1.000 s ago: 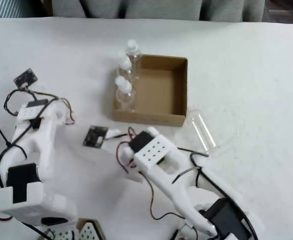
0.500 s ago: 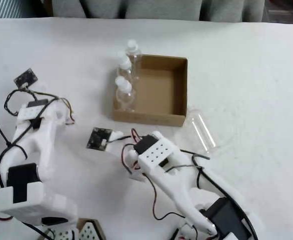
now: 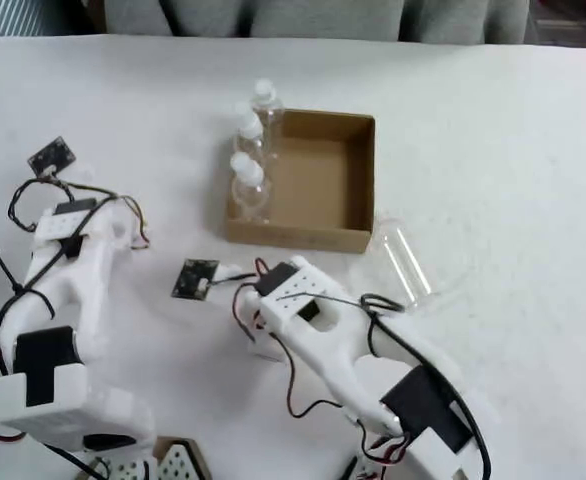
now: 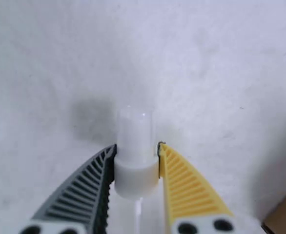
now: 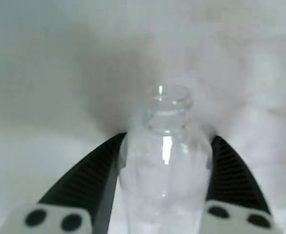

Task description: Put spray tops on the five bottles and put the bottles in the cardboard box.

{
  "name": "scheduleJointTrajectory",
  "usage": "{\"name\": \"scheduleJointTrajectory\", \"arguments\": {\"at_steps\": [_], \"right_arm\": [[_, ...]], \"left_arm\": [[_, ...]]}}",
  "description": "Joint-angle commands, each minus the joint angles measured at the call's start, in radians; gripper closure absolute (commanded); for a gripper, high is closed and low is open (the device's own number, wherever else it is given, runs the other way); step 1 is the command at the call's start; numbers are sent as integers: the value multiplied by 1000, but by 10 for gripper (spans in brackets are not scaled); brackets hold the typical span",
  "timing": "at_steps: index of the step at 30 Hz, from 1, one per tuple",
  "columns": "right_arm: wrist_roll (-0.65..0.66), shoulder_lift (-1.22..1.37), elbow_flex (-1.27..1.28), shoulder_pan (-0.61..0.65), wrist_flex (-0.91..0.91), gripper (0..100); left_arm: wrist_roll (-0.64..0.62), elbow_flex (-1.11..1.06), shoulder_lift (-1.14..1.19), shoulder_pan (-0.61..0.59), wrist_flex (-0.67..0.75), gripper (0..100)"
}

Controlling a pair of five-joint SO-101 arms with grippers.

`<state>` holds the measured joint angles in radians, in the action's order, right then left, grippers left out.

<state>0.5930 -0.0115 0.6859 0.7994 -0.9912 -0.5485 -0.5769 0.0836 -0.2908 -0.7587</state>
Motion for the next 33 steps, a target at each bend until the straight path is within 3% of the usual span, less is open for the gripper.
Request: {"name": "scheduleJointTrajectory", "arguments": {"at_steps": [1,3,10,15,21,28,33], "right_arm": [[0,1,-38,-10,-8,989],[0,-7,-38,-12,-10,945],[-3,-236,-41,-108,-125,982],[-81,-472,6,-231,-194,983],[-92,-682,180,-377,-127,983],[-92,-854,284,-392,-59,983],[-152,-984,284,-426,-31,983]], "left_arm": [[-6,49,-5,-12,-21,973],[-6,49,-5,-12,-21,973],[-6,49,-5,-10,-21,973],[-6,49,-5,-8,-21,973],[-6,48,-12,-5,-23,973],[-6,58,-53,33,-72,974],[-6,49,-254,84,-149,980]]}}
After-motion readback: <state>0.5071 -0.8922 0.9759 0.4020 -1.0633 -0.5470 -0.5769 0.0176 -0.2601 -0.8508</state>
